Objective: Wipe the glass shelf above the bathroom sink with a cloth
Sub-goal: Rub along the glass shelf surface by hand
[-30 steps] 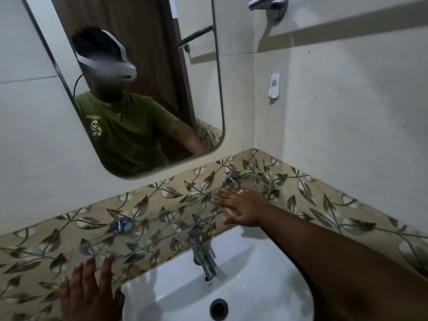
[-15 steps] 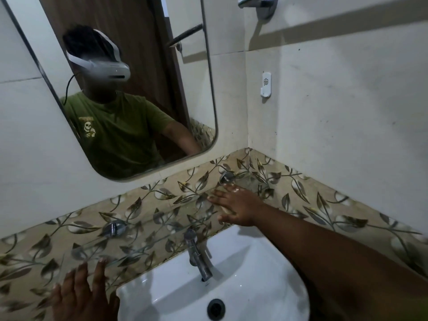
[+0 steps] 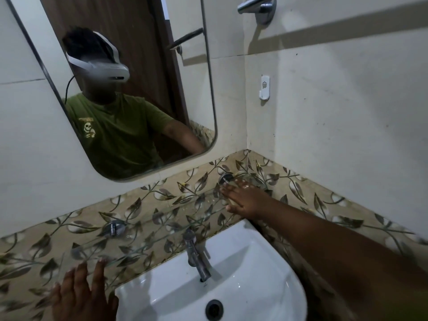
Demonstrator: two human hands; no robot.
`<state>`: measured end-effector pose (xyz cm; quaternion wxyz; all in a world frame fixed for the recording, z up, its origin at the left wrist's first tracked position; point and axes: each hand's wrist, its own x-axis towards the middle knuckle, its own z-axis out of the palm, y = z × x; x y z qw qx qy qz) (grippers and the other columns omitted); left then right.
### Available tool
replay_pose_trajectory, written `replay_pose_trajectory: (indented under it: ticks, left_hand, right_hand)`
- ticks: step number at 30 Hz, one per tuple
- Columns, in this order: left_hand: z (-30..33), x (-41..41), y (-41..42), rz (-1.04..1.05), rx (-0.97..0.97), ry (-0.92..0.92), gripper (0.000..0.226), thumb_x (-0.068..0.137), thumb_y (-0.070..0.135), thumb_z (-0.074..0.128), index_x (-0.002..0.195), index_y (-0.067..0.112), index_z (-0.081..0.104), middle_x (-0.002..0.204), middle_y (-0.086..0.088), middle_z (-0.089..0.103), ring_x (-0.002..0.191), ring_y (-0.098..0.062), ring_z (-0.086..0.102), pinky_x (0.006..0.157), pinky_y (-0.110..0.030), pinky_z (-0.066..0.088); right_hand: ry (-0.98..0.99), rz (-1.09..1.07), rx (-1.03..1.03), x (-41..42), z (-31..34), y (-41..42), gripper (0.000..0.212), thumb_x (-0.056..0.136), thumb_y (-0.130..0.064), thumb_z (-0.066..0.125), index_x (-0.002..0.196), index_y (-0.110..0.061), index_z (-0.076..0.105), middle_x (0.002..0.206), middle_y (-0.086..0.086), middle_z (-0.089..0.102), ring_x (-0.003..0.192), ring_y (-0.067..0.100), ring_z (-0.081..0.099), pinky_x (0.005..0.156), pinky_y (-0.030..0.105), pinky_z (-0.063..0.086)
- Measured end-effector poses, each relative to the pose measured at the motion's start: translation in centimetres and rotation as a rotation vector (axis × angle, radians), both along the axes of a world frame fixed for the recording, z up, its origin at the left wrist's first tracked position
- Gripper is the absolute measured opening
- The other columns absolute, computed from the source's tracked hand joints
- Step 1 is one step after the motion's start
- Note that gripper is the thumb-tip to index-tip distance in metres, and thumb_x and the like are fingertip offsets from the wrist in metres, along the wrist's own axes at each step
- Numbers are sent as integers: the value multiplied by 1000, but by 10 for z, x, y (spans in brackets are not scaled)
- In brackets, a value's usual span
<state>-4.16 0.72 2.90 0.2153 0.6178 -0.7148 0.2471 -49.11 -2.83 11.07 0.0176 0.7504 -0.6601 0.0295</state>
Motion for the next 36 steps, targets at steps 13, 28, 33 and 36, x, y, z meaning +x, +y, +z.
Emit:
replay_pose_trajectory:
  ticks: [13,28,33,36]
  left_hand:
    - [0,-1,2,-42,38,-4,75,77,52,42,134,7,60,128,-34,56,109,-53,55,107,-70,30]
    - [-2,2,-4,33,-20,11,76,78,47,46,144,11,53,135,-30,56,117,-52,54,109,-67,32]
    - [-1,4,-5,41,6,32,75,80,47,44,144,11,53,136,-30,55,118,-53,54,110,-66,31]
    - [-1,4,-8,56,21,6,76,77,47,47,144,11,54,136,-30,56,118,-53,55,109,-66,31]
  right_hand:
    - [-219,-288,-49,66,18,-1,96,88,-85,18,146,-14,46,157,14,40,147,37,29,120,52,12]
    - [-200,-292,8,33,9,-26,113,78,-91,11,160,-12,10,168,17,-2,154,34,3,124,51,6]
    - [-129,-327,-38,27,5,-16,115,74,-93,1,155,-15,23,163,21,23,152,38,15,122,53,8]
    - [-165,-422,0,33,8,-40,130,61,-98,-9,157,-14,19,164,20,22,151,41,12,120,60,2]
